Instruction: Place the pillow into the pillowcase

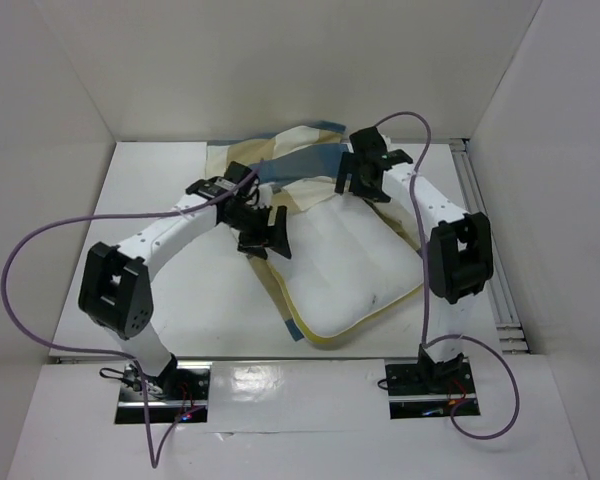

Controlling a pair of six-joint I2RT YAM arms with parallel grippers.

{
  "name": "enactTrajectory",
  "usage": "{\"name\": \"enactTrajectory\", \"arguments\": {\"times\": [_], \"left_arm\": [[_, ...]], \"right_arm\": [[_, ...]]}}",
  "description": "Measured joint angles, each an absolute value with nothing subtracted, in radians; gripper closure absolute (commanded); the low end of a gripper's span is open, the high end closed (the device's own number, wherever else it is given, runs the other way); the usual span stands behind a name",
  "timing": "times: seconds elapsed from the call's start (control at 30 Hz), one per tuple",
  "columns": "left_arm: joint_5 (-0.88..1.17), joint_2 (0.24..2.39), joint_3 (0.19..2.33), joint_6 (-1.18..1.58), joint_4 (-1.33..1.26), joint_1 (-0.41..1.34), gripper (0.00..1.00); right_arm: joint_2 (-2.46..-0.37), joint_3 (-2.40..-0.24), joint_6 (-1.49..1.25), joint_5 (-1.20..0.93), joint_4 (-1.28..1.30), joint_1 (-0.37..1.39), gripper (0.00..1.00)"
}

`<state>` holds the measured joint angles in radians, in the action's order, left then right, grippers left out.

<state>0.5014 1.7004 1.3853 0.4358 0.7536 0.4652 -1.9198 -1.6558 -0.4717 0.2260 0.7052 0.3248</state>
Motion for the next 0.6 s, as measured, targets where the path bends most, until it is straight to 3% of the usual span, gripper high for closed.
{"name": "enactTrajectory", "arguments": {"times": [0.3, 0.53, 0.57, 0.6], "left_arm": [[0.401, 1.399, 1.113, 0.533, 0.711, 0.130, 0.17], [0.436, 1.368, 0.869, 0.633, 0.615, 0.100, 0.17], [0.450, 1.368, 0.848, 0.638, 0.594, 0.099, 0.17], [0.460, 1.368, 0.833, 0.640, 0.576, 0.099, 0.17]], "right_arm": [[-1.739, -1.570, -0.317, 0.195, 0.613, 0.670, 0.00], [-1.915, -1.600, -0.251, 0.158, 0.605, 0.876, 0.02], [-1.958, -1.605, -0.248, 0.153, 0.606, 0.880, 0.14], [-2.001, -1.608, -0.242, 0.153, 0.603, 0.880, 0.36]]}}
